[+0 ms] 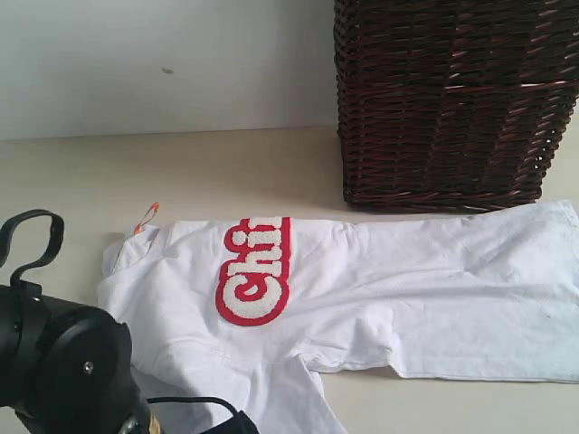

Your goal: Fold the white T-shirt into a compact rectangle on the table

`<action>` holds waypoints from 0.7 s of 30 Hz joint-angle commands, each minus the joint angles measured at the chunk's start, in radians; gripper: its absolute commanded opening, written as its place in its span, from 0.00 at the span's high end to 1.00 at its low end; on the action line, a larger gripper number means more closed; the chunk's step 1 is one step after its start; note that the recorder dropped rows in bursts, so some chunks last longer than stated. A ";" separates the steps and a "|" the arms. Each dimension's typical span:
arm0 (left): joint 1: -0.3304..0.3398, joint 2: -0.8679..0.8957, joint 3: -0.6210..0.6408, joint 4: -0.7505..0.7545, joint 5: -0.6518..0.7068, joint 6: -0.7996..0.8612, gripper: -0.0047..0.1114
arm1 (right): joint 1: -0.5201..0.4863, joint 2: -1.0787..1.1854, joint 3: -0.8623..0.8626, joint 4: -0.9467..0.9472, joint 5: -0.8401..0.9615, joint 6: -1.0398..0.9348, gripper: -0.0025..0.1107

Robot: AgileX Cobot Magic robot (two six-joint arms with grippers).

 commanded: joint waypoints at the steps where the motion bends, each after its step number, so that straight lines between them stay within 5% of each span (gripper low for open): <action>1: -0.007 -0.007 0.003 -0.035 0.000 0.015 0.77 | 0.001 -0.004 0.005 0.003 -0.009 -0.003 0.98; 4: -0.007 -0.007 0.003 -0.037 0.004 0.013 0.95 | 0.001 -0.004 0.005 0.003 -0.009 -0.003 0.98; 11: -0.007 -0.007 0.003 -0.072 0.007 -0.007 0.95 | 0.001 -0.004 0.005 0.003 -0.009 -0.003 0.98; 13: -0.007 -0.007 0.003 -0.072 0.007 -0.002 0.89 | 0.001 -0.004 0.005 0.003 -0.009 -0.003 0.98; 18: -0.007 -0.005 0.005 -0.057 0.048 0.030 0.57 | 0.001 -0.004 0.005 0.003 -0.009 -0.003 0.98; 21: -0.007 0.011 0.021 -0.057 0.013 0.070 0.54 | 0.001 -0.004 0.005 0.003 -0.009 -0.003 0.98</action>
